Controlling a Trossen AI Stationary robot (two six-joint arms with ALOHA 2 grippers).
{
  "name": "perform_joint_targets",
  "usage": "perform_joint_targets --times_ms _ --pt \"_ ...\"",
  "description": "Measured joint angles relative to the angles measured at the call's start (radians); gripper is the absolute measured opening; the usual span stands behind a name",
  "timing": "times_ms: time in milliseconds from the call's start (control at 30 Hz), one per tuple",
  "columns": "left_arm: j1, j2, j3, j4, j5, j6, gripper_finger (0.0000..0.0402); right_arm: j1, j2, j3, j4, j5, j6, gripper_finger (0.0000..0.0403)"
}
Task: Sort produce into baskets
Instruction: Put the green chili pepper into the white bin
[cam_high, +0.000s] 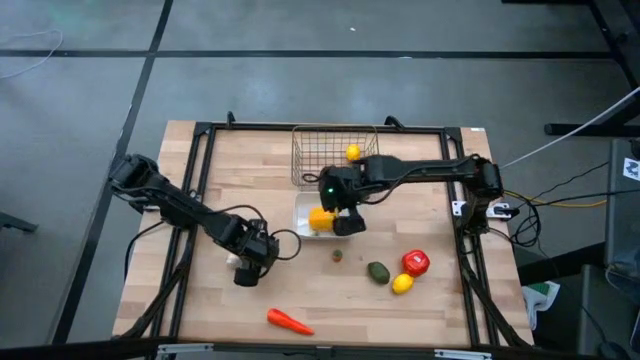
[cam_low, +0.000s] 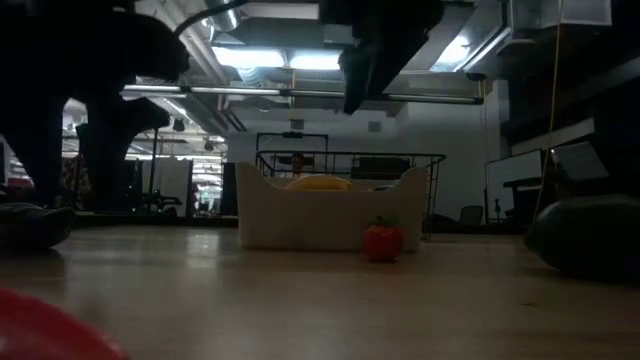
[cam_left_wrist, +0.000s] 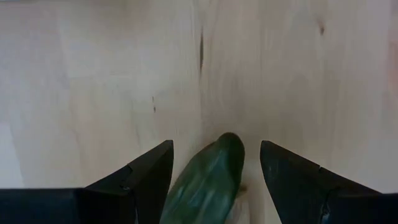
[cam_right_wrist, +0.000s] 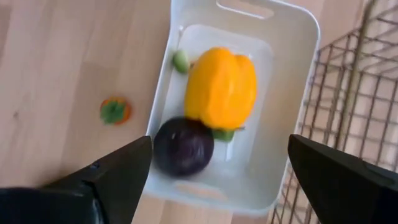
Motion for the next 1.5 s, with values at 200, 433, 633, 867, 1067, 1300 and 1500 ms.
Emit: perform_joint_targets --times_ms 200,433,633,867,1067,1300,1500 --pt "-0.024 0.057 0.000 0.039 0.002 0.000 0.0237 0.000 -0.093 0.000 -0.087 0.000 0.023 0.0372" --pt "-0.037 0.090 0.000 0.024 -0.007 -0.005 0.0237 0.000 -0.229 -0.080 -0.113 0.000 0.081 0.0372" --pt "-0.035 0.110 0.000 0.016 -0.015 -0.027 0.0215 0.000 -0.388 -0.281 -0.068 0.019 0.178 0.0372" --pt "-0.035 0.126 0.000 0.000 -0.018 -0.022 0.0148 0.000 -0.575 -0.551 0.045 0.025 0.383 0.0372" --pt "-0.033 0.127 0.000 -0.006 -0.019 -0.022 0.0089 0.000 -0.649 -0.681 0.045 0.018 0.467 0.0372" --pt "-0.024 0.127 0.000 -0.006 -0.019 -0.027 0.0074 0.000 -0.648 -0.723 0.060 0.019 0.466 0.0372" --pt "-0.003 0.101 0.025 -0.008 -0.018 -0.027 0.0078 0.000 -0.648 -0.724 0.112 0.035 0.465 0.0372"
